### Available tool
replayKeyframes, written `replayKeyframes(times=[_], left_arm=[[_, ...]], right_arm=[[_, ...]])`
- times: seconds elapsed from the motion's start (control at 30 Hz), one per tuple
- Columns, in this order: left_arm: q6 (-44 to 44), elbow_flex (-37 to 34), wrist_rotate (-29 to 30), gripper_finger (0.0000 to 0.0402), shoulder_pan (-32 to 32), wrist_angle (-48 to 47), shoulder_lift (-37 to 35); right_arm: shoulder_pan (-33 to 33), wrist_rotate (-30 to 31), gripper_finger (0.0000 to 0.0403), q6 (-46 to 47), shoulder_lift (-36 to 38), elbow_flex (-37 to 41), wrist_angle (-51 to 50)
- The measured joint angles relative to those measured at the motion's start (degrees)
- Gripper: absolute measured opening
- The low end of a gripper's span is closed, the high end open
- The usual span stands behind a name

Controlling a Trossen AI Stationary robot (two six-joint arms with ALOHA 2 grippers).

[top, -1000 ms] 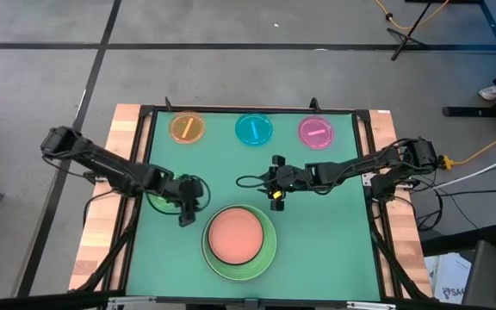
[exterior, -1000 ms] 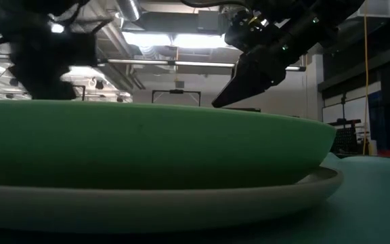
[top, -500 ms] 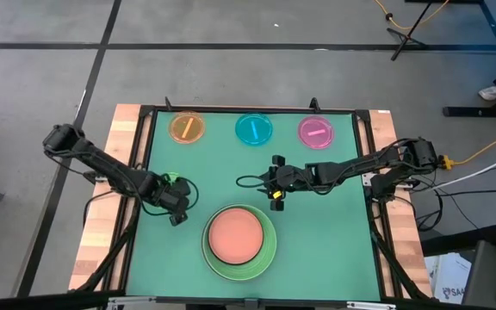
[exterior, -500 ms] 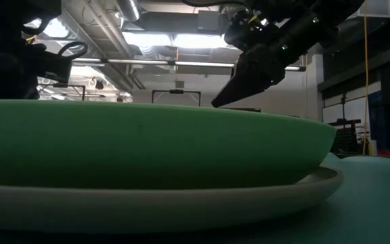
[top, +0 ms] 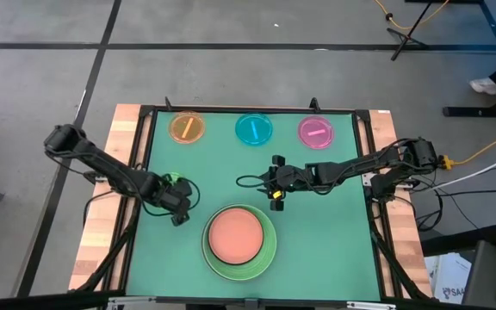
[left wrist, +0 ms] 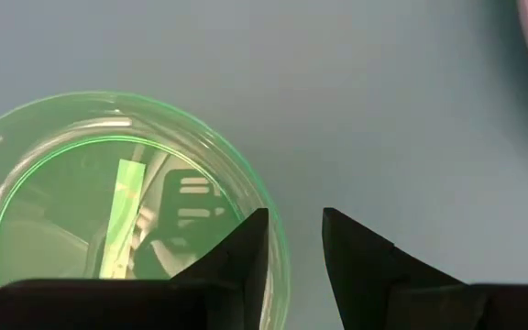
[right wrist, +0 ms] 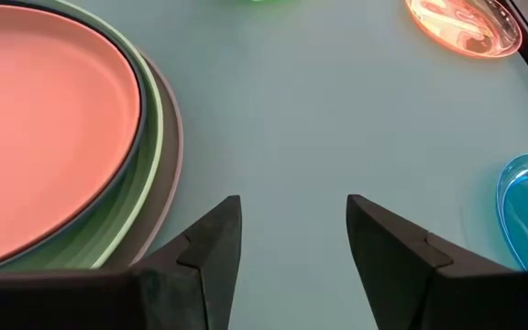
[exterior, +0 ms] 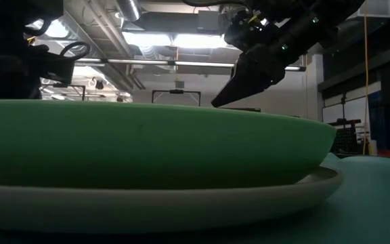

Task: Stack plastic plates
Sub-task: Stack the transparent green plate on top of the orange plate

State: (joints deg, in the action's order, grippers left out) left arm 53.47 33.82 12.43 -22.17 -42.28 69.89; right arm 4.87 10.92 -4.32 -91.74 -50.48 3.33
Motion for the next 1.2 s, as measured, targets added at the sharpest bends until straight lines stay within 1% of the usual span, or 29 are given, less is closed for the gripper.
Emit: replayKeyframes(times=[0.43,0.67,0.77,1.03,1.2], left_arm=[[0.0,0.0,0.1,0.0098,0.0,-0.2,7.7],[0.0,0.1,0.5,0.0095,0.0,-0.3,8.8],[0.0,0.1,0.4,0.0083,0.0,-0.3,8.8],[-1.6,0.1,0.7,0.0031,0.0,-0.4,8.8],[-2.6,0.1,0.9,0.0008,0.0,-0.4,8.8]], right_arm=[[0.0,0.0,0.0186,0.0,0.0,0.0,0.0],[0.0,0.0,0.0186,0.0,0.0,0.0,0.0],[0.0,0.0,0.0186,0.0,0.0,0.0,0.0],[0.0,0.1,0.0186,0.0,0.0,0.0,0.0],[0.0,0.1,0.0186,0.0,0.0,0.0,0.0]])
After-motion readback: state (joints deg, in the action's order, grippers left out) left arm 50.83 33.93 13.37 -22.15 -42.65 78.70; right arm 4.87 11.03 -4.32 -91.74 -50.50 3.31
